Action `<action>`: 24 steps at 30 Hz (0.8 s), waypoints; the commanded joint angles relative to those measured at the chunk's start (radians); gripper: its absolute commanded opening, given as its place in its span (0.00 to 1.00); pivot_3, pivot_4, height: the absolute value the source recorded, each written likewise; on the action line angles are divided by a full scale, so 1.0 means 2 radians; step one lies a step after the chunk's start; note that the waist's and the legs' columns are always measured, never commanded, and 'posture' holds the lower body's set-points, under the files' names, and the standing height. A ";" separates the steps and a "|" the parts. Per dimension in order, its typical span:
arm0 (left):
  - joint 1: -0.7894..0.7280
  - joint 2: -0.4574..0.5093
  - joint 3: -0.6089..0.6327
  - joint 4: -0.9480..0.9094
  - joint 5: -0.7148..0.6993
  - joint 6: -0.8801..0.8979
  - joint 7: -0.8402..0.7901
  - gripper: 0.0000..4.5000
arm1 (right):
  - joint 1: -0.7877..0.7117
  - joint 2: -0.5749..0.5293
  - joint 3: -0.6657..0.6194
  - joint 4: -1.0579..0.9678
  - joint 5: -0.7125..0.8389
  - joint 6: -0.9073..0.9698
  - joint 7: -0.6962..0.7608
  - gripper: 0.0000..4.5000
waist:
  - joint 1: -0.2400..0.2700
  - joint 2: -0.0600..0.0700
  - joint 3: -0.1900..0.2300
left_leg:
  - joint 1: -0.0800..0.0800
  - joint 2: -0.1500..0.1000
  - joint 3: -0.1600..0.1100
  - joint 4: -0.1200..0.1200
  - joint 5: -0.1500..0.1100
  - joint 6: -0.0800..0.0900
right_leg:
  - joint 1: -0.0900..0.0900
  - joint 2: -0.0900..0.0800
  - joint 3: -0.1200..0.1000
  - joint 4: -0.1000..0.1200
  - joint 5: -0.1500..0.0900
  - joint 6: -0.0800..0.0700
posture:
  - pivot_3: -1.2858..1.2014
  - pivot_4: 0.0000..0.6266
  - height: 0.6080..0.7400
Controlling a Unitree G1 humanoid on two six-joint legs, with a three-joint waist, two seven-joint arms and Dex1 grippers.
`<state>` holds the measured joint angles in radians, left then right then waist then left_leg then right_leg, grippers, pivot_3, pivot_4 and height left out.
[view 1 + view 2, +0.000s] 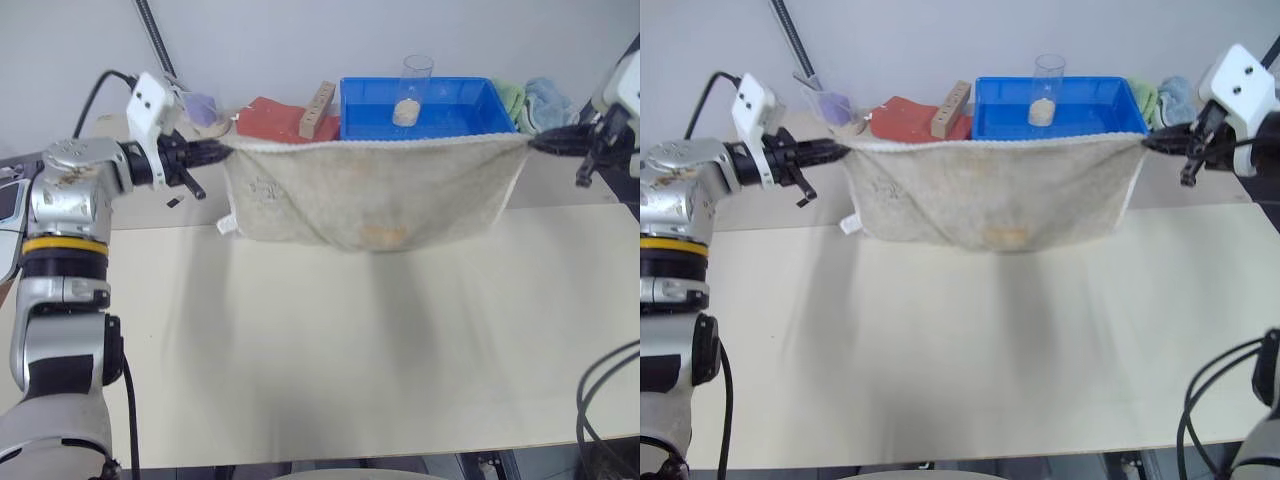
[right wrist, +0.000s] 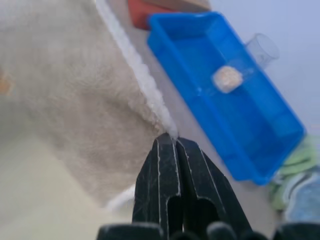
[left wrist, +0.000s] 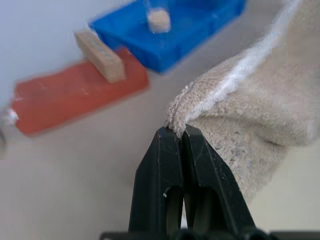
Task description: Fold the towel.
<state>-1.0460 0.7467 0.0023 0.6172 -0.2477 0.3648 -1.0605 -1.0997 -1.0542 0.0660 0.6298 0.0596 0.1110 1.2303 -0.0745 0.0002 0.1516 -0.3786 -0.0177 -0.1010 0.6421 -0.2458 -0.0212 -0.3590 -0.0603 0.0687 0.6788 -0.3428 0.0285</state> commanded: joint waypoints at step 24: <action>0.559 0.193 0.075 -0.378 -0.050 0.044 -0.160 0.00 | 0.649 -0.053 -0.246 -0.510 0.145 0.130 0.087 0.00 | 0.023 0.001 0.000 | 0.003 0.002 -0.001 0.000 -0.001 0.003 | 0.003 0.000 0.001 0.000 0.000 0.000 | 0.52 0.24 1.00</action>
<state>0.0623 1.1063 0.1039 -0.1119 -0.3265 0.4601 -1.3615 0.1831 -1.1359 -0.3583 -0.3460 0.3346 0.3533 1.3798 -0.0281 0.0030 0.1524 -0.3720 -0.0143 -0.1037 0.6416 -0.2487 -0.0160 -0.3524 -0.0602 0.0700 0.6773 -0.3432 0.0282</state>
